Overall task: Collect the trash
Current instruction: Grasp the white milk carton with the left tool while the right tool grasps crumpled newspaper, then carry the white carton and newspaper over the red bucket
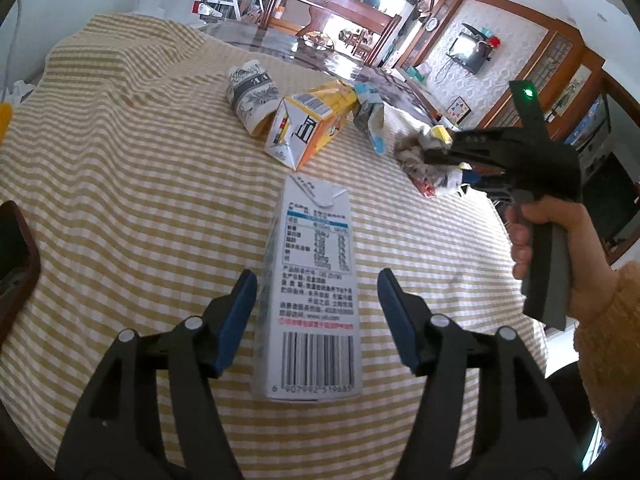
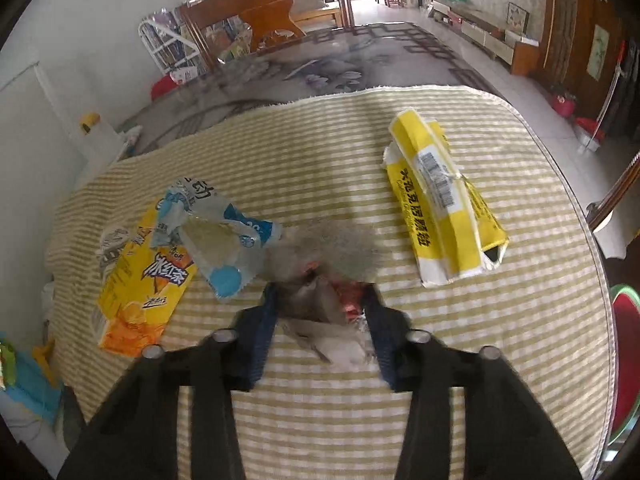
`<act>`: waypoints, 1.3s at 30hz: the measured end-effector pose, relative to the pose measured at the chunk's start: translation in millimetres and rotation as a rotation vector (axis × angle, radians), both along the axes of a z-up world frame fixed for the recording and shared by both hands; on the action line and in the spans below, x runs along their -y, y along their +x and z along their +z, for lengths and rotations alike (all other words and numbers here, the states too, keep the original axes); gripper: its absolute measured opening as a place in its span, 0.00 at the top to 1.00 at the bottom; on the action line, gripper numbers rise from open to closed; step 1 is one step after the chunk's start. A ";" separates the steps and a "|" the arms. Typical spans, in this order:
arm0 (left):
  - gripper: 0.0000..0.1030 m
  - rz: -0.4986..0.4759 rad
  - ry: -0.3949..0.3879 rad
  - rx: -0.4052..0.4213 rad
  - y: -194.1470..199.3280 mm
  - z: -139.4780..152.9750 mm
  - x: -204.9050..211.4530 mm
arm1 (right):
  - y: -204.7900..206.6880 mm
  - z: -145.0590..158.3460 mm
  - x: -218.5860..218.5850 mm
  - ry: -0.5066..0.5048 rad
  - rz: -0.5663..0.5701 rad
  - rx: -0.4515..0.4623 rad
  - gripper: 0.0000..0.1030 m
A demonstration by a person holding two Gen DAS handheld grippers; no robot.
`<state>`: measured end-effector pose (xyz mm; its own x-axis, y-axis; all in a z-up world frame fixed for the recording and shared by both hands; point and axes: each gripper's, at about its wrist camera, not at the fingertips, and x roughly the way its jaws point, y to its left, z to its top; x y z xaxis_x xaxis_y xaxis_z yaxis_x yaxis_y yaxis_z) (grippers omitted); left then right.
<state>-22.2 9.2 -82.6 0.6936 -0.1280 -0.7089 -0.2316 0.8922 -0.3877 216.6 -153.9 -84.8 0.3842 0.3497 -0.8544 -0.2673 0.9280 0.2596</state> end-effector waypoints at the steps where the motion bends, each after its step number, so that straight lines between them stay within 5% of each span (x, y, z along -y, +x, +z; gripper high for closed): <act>1: 0.42 -0.002 0.000 -0.002 0.1 -0.7 0.5 | -2.2 0.8 3.4 0.022 -0.008 -0.007 0.76; 12: 0.42 -0.007 -0.007 -0.030 1.4 -6.2 -0.3 | -30.7 5.6 12.3 0.087 0.023 -0.022 0.76; 15: 0.42 -0.014 0.007 -0.033 2.8 -6.8 2.1 | -32.7 1.1 7.1 0.074 0.039 -0.037 0.70; 17: 0.42 -0.014 0.006 -0.032 2.7 -6.9 2.0 | -33.9 0.5 5.7 0.074 0.029 -0.025 0.53; 21: 0.42 -0.011 -0.005 -0.030 2.5 -7.7 0.8 | -33.0 -2.9 -0.3 0.063 0.034 -0.022 0.51; 24: 0.51 -0.010 0.004 -0.027 3.0 -7.3 2.3 | -34.4 -4.4 -7.0 0.021 0.062 0.001 0.55; 26: 0.54 -0.010 0.005 -0.024 1.2 -5.9 4.3 | -36.6 -4.4 -10.3 -0.002 0.082 0.016 0.71; 29: 0.58 -0.002 0.018 -0.006 -2.6 -2.2 5.8 | -40.9 -2.1 -8.4 0.017 0.088 0.025 0.75; 39: 0.61 0.007 0.038 0.023 -3.9 2.3 5.7 | -76.6 22.5 17.0 0.107 0.133 0.033 0.76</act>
<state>-26.1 3.5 -80.3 0.7103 -0.0961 -0.6974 -0.2297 0.9048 -0.3586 139.9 -170.9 -62.3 0.3561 0.4873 -0.7973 -0.3957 0.8516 0.3438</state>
